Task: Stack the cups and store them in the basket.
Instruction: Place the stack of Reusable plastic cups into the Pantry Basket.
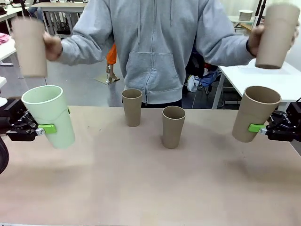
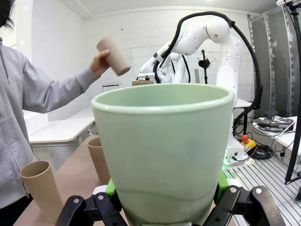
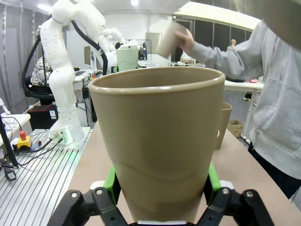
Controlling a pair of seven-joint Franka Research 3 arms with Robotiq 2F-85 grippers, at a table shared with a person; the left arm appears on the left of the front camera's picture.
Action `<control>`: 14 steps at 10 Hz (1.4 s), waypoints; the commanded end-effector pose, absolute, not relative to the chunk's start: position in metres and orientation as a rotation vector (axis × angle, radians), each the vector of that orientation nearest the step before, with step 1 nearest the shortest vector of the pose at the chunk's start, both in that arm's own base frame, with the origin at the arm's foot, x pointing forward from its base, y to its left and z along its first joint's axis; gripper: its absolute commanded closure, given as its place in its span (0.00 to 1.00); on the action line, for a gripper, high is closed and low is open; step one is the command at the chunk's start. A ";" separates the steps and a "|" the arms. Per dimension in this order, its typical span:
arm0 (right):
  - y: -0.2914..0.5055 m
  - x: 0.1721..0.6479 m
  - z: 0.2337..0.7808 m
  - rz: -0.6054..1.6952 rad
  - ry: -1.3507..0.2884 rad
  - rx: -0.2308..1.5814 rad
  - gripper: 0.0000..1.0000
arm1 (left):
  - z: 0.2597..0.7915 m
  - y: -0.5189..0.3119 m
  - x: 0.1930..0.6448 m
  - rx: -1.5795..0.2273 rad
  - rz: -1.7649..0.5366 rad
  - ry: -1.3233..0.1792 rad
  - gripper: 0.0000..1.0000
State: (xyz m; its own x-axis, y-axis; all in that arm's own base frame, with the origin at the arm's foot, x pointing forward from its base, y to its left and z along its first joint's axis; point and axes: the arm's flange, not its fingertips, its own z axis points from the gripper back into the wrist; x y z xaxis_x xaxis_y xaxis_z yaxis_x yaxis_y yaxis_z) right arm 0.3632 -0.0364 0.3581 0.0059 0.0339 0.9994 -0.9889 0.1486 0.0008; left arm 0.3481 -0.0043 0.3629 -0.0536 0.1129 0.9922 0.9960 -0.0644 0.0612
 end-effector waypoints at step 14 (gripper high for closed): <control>-0.035 0.363 0.360 1.118 -1.257 1.076 0.16 | 0.364 -0.004 0.348 -1.315 -1.254 -1.300 0.15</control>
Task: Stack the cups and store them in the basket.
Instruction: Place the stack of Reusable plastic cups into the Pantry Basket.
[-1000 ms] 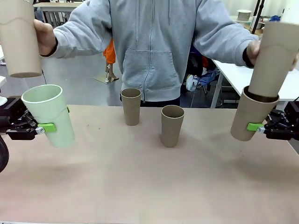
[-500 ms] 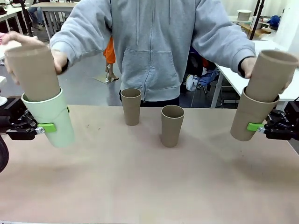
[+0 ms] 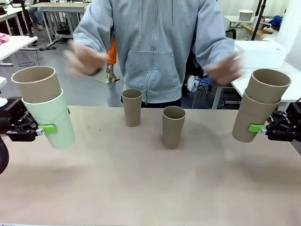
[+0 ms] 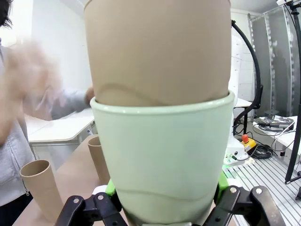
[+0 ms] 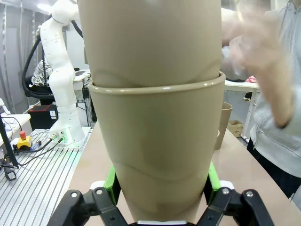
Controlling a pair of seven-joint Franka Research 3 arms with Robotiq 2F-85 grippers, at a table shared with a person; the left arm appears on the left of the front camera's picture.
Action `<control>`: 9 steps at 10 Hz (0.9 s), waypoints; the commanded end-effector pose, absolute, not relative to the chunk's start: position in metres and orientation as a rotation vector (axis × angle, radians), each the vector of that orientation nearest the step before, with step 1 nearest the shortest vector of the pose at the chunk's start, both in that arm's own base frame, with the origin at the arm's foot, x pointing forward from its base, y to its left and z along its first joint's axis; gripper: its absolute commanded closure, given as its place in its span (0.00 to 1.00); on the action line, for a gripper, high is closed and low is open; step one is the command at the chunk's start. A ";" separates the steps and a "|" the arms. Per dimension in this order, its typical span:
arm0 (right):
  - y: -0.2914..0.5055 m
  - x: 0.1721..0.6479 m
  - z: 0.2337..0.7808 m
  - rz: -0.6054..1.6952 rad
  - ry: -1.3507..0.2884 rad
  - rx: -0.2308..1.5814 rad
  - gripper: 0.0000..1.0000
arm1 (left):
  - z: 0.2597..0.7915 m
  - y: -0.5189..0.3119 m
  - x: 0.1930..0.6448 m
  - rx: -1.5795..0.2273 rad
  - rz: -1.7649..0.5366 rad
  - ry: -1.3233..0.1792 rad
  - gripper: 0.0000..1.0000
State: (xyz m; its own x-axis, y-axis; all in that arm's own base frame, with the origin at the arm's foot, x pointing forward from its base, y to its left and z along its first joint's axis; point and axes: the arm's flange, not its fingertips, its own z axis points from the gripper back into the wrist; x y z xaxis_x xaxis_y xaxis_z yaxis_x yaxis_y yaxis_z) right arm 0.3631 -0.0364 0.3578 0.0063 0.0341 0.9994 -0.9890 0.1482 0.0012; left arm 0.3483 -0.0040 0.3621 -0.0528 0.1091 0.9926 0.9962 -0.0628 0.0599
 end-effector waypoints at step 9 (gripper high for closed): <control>-0.035 0.363 0.360 1.118 -1.257 1.076 0.16 | 0.364 -0.004 0.348 -1.315 -1.254 -1.300 0.15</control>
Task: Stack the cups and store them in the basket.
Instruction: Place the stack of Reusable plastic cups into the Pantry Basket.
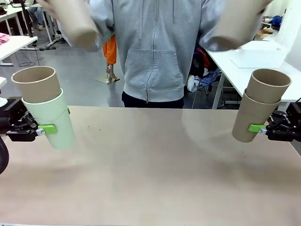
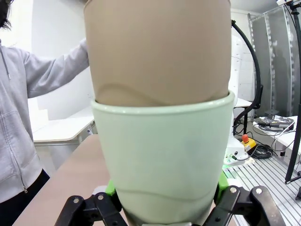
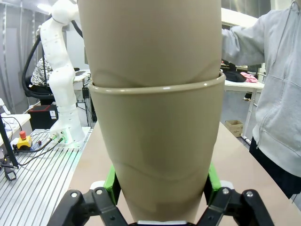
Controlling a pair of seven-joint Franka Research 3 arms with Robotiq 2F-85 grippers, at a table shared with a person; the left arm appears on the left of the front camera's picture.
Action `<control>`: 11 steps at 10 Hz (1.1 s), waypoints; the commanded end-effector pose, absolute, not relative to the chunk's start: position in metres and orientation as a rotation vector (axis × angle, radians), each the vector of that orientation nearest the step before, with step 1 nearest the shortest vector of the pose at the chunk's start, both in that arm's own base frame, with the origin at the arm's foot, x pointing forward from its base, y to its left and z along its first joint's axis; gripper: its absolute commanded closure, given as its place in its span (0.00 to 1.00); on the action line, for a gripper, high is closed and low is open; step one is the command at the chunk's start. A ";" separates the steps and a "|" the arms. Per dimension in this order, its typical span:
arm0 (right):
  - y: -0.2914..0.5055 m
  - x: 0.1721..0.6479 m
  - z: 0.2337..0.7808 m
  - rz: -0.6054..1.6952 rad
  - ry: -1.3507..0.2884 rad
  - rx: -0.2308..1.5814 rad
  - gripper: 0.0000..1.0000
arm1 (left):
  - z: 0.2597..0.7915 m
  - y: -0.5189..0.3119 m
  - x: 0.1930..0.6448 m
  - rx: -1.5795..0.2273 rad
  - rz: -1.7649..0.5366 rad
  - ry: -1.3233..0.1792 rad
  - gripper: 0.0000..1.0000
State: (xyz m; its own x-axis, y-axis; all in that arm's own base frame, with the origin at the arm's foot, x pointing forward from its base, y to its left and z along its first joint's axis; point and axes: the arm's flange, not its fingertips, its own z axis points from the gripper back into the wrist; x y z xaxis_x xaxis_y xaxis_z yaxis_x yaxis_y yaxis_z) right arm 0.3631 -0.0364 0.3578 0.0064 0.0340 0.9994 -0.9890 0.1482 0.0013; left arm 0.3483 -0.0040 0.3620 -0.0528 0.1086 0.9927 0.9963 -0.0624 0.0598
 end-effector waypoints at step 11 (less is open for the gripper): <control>-0.035 0.363 0.360 1.118 -1.257 1.076 0.16 | 0.364 -0.004 0.348 -1.315 -1.254 -1.300 0.15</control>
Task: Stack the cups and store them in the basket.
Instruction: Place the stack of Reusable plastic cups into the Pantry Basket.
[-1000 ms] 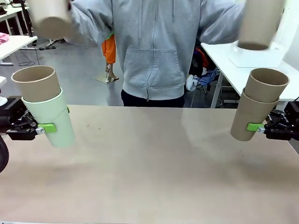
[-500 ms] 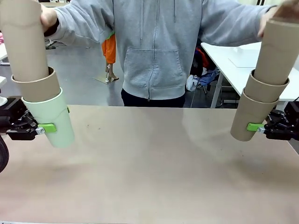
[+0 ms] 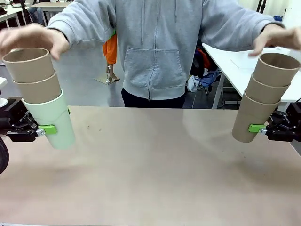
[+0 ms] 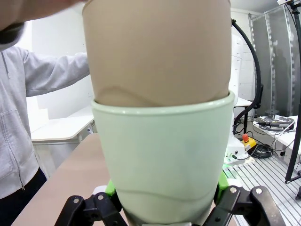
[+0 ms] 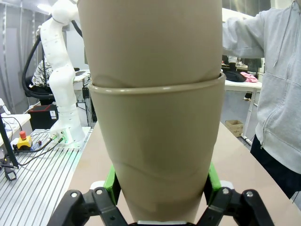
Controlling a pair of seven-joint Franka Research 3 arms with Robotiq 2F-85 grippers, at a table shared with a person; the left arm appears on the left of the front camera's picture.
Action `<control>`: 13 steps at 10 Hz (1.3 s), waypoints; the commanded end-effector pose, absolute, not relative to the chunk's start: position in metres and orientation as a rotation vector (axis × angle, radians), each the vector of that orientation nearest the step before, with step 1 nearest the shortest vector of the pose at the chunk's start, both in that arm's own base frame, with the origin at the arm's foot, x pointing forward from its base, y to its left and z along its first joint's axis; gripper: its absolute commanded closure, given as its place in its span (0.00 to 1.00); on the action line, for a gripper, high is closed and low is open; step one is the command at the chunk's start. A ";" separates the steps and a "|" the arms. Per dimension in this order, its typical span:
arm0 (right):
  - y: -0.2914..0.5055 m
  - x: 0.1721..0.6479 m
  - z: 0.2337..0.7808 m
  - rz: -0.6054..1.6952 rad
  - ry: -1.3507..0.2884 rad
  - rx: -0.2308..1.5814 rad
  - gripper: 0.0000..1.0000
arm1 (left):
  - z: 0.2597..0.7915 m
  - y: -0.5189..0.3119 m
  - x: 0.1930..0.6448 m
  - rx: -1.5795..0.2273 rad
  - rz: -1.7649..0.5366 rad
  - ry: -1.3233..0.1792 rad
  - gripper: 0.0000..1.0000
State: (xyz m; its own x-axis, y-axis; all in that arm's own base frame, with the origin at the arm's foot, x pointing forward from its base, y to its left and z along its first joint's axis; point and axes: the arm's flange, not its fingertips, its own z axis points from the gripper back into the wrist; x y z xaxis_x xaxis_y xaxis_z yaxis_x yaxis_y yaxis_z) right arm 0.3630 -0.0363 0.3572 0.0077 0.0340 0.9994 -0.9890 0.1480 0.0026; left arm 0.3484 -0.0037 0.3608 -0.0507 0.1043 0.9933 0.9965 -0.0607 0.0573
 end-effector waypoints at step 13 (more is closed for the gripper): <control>-0.035 0.363 0.360 1.118 -1.257 1.076 0.16 | 0.364 -0.004 0.348 -1.315 -1.254 -1.300 0.15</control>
